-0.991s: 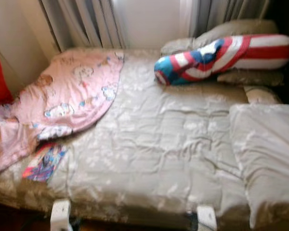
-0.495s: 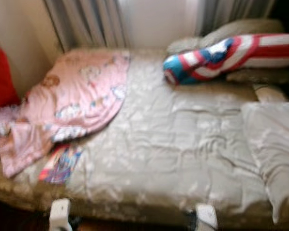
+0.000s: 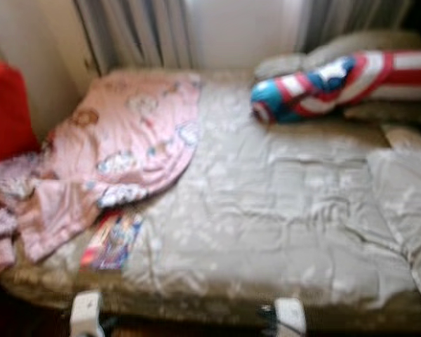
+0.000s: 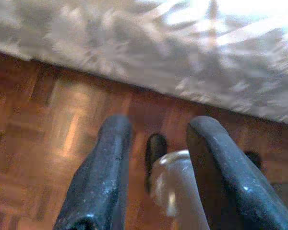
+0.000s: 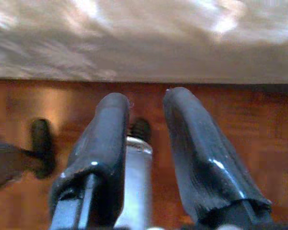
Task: Clean up the room
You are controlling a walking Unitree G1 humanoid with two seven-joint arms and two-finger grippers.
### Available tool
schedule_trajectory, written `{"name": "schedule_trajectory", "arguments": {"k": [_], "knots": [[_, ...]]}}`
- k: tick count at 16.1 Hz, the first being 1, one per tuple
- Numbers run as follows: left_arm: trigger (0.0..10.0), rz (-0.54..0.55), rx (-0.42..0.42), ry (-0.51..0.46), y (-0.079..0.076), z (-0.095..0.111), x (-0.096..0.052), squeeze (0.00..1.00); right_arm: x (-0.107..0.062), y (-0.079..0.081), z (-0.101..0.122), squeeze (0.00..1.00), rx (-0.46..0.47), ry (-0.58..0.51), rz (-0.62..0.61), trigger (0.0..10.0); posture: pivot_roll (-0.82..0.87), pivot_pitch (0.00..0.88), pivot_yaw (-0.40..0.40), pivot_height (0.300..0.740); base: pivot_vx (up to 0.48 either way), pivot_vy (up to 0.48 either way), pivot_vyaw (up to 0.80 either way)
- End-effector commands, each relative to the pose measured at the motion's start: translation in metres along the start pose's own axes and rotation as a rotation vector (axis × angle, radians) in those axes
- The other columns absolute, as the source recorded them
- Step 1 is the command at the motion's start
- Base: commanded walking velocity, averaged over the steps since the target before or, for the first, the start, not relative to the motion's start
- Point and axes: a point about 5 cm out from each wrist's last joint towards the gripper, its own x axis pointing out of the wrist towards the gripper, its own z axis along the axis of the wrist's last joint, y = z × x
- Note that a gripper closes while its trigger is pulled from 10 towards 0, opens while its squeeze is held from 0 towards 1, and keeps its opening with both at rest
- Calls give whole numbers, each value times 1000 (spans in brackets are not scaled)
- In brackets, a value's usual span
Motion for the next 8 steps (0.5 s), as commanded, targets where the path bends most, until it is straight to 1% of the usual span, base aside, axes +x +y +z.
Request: {"name": "schedule_trajectory", "arguments": {"k": [1, 5, 8], "knots": [[10000, -5, -2, -5, -3, 2, 1, 0, -2, -8, -4, 0, -1, 12, -17, 10000, -7, 54, 7, 740, 0, 360, 0], [10000, -2, -10, -6, -4, 2, 1, 0, -1, -2, -2, 0, -9, 4, -10, 10000, -7, 50, 3, 740, 0, 355, 0], [10000, 0, -12, -5, -3, 2, 1, 0, -2, -9, -5, 0, -7, 6, -15, 10000, -7, 45, 3, 740, 0, 354, 0]]}}
